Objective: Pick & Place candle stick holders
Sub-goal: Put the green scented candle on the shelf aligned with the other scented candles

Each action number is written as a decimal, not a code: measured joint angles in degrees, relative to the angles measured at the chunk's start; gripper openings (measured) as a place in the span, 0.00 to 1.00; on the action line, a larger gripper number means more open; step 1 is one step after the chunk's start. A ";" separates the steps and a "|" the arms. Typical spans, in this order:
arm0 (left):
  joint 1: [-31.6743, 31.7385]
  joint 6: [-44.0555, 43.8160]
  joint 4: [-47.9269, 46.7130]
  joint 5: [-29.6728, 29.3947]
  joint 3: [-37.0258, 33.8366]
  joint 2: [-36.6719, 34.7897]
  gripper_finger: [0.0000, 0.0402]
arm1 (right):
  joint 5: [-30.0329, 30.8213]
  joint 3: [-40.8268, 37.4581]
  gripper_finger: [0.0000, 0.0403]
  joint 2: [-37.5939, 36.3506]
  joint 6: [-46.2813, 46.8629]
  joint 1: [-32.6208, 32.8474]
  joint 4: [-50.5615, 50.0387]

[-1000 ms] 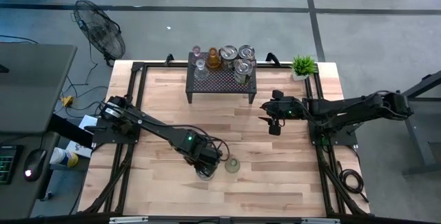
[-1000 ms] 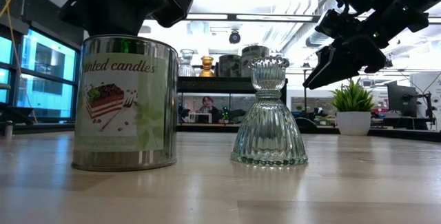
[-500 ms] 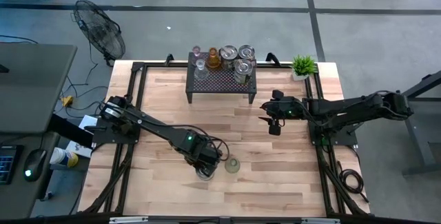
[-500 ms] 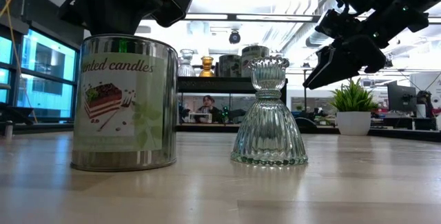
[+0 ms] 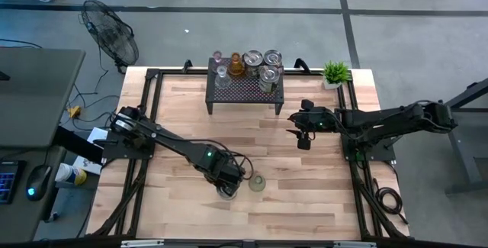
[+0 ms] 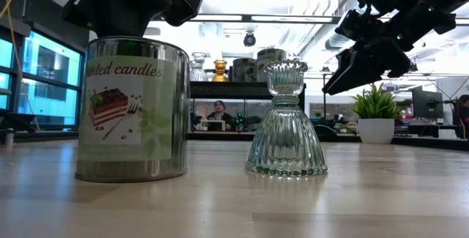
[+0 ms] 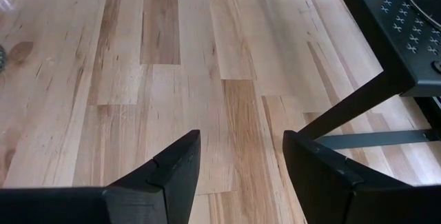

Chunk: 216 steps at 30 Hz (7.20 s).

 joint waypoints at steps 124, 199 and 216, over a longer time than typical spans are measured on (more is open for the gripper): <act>15.44 28.61 4.74 -30.67 -0.27 -11.64 0.29 | -2.43 13.35 0.49 1.54 -10.16 5.51 -17.98; 27.81 61.48 105.02 3.20 -84.70 -69.92 0.29 | -2.36 49.85 0.21 45.22 -39.24 13.03 -38.77; 27.81 60.81 104.17 2.92 -84.74 -69.88 0.29 | -3.07 49.74 0.07 45.29 -41.60 12.93 -38.93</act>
